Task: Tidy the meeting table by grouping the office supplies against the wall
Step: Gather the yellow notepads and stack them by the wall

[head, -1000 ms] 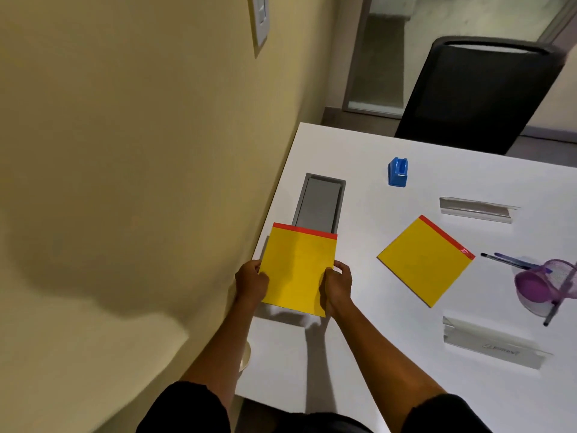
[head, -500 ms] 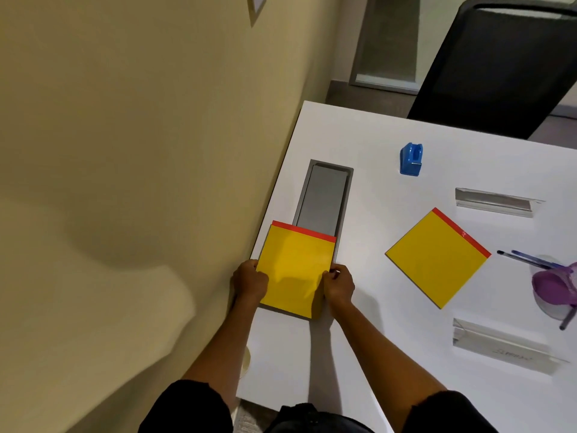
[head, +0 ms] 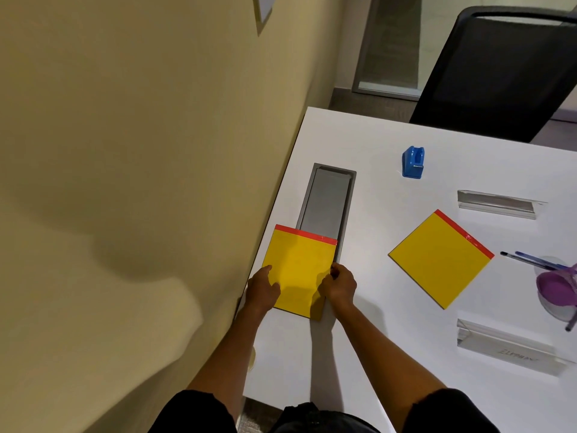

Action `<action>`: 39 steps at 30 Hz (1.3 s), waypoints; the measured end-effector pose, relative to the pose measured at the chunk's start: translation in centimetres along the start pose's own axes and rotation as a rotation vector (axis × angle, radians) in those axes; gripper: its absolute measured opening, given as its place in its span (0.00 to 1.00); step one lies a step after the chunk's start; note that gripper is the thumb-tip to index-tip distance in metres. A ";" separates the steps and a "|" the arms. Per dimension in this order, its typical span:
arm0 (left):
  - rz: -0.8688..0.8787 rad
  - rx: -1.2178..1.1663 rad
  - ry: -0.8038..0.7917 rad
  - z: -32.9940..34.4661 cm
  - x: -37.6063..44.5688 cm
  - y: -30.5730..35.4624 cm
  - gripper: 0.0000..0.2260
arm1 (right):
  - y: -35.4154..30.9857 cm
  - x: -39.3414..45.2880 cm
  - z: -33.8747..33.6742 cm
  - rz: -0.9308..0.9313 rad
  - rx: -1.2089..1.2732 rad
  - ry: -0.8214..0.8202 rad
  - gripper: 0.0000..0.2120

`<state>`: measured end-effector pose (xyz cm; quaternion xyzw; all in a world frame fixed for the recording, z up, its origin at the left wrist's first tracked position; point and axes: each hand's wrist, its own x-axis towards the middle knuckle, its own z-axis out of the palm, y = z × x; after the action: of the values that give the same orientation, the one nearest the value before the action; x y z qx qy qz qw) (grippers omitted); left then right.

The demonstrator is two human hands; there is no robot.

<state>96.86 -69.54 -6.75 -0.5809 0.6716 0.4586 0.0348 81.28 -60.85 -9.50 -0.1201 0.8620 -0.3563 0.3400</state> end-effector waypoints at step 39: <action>0.331 0.416 0.015 -1.3 -6.8 2.6 0.31 | -0.1 -5.8 -7.0 -0.383 -0.485 0.109 0.36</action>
<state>97.55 -65.57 -0.52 -0.4468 0.8376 0.3057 0.0731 80.88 -54.55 -2.94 -0.3388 0.9004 -0.2037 0.1815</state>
